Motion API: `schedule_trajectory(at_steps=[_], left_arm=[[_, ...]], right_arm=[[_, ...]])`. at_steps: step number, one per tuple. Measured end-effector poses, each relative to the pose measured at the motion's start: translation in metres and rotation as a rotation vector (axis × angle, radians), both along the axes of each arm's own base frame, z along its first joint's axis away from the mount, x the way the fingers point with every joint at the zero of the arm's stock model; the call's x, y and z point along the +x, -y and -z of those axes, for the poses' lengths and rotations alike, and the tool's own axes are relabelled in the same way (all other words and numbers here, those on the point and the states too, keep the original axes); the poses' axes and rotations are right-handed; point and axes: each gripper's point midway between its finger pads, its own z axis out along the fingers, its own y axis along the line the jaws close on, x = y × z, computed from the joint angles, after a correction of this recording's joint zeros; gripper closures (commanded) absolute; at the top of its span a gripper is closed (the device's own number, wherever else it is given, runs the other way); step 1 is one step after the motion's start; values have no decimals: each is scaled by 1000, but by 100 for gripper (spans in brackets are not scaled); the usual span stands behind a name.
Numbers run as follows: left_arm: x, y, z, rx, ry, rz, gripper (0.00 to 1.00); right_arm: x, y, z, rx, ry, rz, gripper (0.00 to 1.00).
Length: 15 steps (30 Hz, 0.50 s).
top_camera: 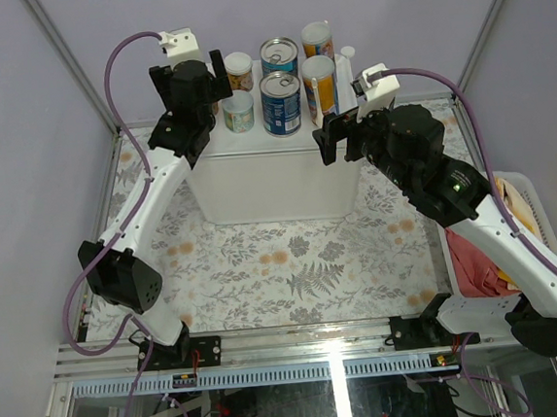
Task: Place and organize the canned foods onto the counter
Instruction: Place the canned food on the counter.
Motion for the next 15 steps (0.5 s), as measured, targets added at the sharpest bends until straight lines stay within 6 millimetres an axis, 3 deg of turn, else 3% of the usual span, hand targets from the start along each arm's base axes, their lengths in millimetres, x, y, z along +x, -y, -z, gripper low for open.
schedule_trajectory(at_steps=[15], left_arm=[[-6, -3, -22, -14, 55, -9, 1]], right_arm=[[1, 0, 1, -2, -3, 1, 8]])
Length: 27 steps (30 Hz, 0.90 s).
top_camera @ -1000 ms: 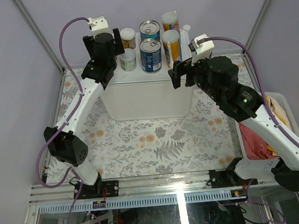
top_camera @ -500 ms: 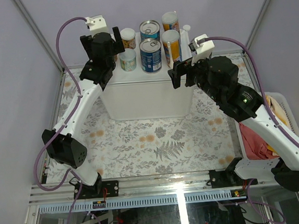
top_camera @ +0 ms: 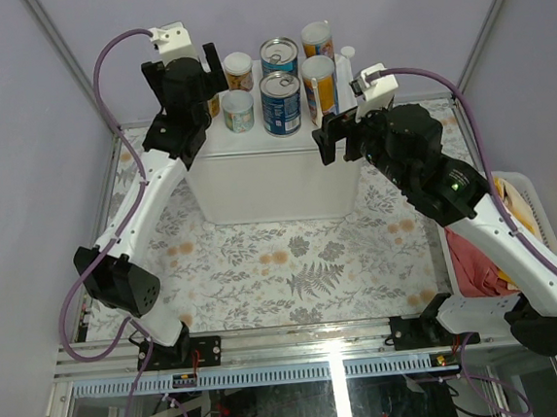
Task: Place and organize the canned foods onto the counter
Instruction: Place the canned food on the counter, then reset both arms
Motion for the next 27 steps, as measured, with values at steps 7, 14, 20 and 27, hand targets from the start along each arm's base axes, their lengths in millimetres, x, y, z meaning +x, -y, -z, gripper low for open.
schedule_trajectory(at_steps=[7, 14, 20, 27], left_arm=[[-3, -2, -25, -11, 55, -3, 1], [-46, 14, -70, -49, 147, 30, 1], [-162, 105, -95, -106, 198, 262, 1], [-279, 152, -75, -99, 134, 392, 0]], right_arm=[[4, -5, 5, -6, -9, -4, 7], [11, -4, 2, 4, 4, 27, 3], [32, 24, -15, 48, 86, 228, 1], [60, 75, -14, 78, 157, 597, 1]])
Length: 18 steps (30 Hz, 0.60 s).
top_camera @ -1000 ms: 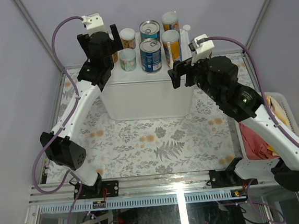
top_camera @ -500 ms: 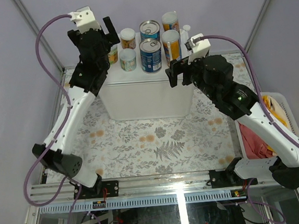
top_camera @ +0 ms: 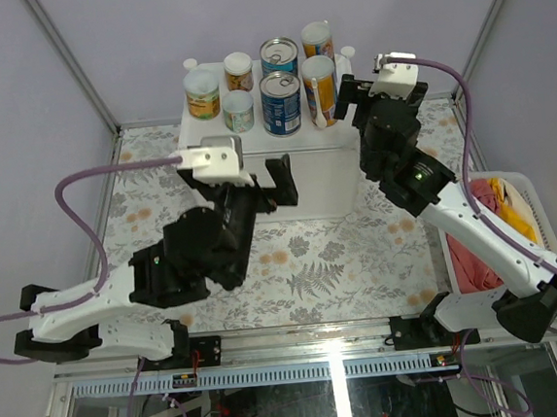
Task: Place and organize the canned foods onto the counter
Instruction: Reset both arms
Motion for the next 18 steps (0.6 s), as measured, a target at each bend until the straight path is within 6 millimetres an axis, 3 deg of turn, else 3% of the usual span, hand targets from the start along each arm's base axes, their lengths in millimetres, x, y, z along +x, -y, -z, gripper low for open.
schedule_trajectory(at_steps=[4, 7, 18], left_arm=[[-43, 10, 4, 57, -14, 15, 0], [-60, 13, 3, 90, -16, 12, 0], [-63, 16, -4, 113, -23, -38, 0]], right_arm=[[9, 19, 13, 5, -14, 191, 1], [6, 34, 25, -1, -30, 304, 1], [-12, 61, 29, 22, -36, 452, 1]])
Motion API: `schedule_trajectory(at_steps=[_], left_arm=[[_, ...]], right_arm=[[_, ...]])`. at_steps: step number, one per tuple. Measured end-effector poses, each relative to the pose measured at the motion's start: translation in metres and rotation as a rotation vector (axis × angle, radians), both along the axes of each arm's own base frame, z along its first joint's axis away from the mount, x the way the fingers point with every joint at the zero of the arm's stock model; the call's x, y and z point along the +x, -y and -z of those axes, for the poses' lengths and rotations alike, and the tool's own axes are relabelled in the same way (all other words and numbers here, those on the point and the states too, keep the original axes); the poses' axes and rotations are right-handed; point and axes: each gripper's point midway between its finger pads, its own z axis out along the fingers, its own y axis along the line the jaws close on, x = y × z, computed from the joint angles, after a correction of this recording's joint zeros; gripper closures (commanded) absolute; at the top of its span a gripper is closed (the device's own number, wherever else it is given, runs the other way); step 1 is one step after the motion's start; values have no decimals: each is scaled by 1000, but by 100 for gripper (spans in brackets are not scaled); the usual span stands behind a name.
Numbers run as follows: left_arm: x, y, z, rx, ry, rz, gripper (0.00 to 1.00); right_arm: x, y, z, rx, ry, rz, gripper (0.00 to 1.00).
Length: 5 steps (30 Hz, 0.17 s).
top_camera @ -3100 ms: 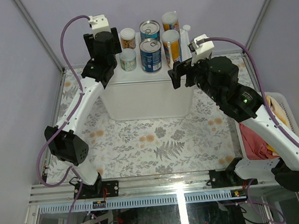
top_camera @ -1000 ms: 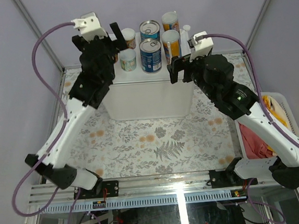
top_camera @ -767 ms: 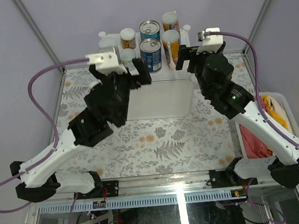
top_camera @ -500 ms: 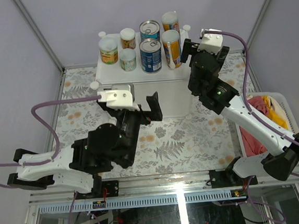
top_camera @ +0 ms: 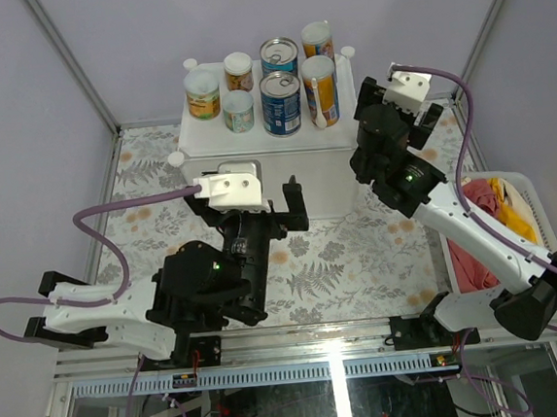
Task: Place and organize the canned foods onto the counter
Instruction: Reset both arms
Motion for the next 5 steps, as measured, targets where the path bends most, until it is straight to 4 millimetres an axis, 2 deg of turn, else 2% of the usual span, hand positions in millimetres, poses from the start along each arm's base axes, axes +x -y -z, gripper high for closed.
schedule_trajectory(at_steps=[3, 5], left_arm=[[0, -1, -2, -8, -1, -2, 0], [0, -2, -3, -12, 0, -3, 0]], right_arm=[[-4, 4, 3, -9, -6, 0, 4], [-6, 6, 5, -16, -10, -1, 0]])
